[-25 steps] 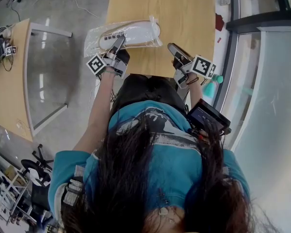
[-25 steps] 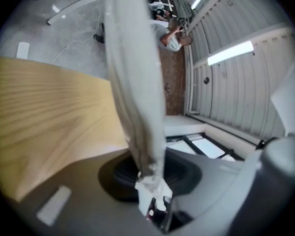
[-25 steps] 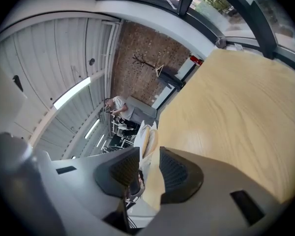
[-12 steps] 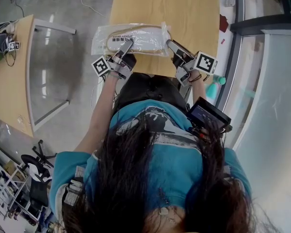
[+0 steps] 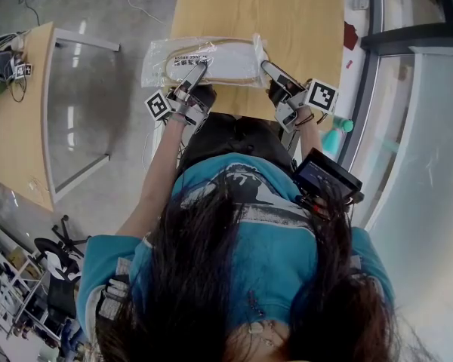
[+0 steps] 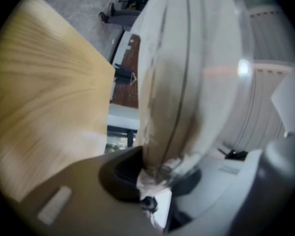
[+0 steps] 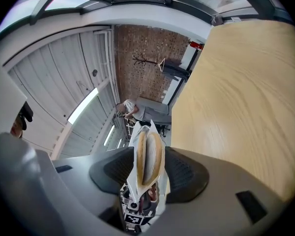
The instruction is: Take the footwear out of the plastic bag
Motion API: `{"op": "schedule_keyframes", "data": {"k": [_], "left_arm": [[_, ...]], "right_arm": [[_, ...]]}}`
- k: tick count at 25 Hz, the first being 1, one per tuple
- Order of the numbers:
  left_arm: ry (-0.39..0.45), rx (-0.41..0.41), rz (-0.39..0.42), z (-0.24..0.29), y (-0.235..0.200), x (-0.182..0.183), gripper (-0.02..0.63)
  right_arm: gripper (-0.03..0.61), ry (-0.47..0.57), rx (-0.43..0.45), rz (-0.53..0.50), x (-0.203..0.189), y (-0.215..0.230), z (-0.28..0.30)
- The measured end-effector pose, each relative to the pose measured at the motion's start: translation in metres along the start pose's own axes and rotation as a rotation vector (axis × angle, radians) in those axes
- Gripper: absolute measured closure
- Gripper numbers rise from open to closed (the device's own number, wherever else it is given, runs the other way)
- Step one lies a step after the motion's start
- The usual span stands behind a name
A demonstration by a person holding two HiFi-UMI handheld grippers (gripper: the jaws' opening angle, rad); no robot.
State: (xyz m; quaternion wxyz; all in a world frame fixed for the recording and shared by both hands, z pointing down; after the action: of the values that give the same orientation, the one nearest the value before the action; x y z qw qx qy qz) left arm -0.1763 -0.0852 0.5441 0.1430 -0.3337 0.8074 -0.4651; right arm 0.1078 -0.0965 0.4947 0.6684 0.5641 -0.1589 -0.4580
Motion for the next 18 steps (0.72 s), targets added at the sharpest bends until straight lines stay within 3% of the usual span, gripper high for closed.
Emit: {"op": "schedule_keyframes", "data": {"k": [6,8,11,14,18], "left_arm": [[0.007,-0.054,-0.037,0.005,0.001,0.0,0.532],[0.008,-0.066,-0.047,0.004,0.0,0.0,0.532],[0.004,-0.066,-0.056,0.005,-0.003,0.001,0.534],[0.0,-0.041,-0.052,0.007,-0.004,0.002,0.534],[-0.032,0.058,0.016,0.004,-0.003,0.005,0.528]], "right_arm": [[0.396,0.017,-0.008,-0.033,0.005,-0.001,0.003],[0.368,0.014,-0.008,-0.029,0.004,0.0,0.003],[0.367,0.004,0.062,0.03,0.003,-0.002,0.004],[0.392,0.01,0.092,0.037,0.004,-0.008,0.006],[0.455,-0.014,0.029,-0.038,0.004,-0.013,0.006]]}}
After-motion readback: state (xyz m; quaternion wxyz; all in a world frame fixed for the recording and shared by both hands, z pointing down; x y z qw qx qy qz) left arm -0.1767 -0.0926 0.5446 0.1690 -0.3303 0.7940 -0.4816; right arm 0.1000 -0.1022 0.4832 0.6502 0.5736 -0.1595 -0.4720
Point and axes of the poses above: the fingertips, and each gripper's own axes: z forward along the fingers, y to its right, x out of its top, the point moved 8 cm from there along -z, backward along the fingers, and after that the axes turned 12 degrees about -x, right-handed, at the moved point
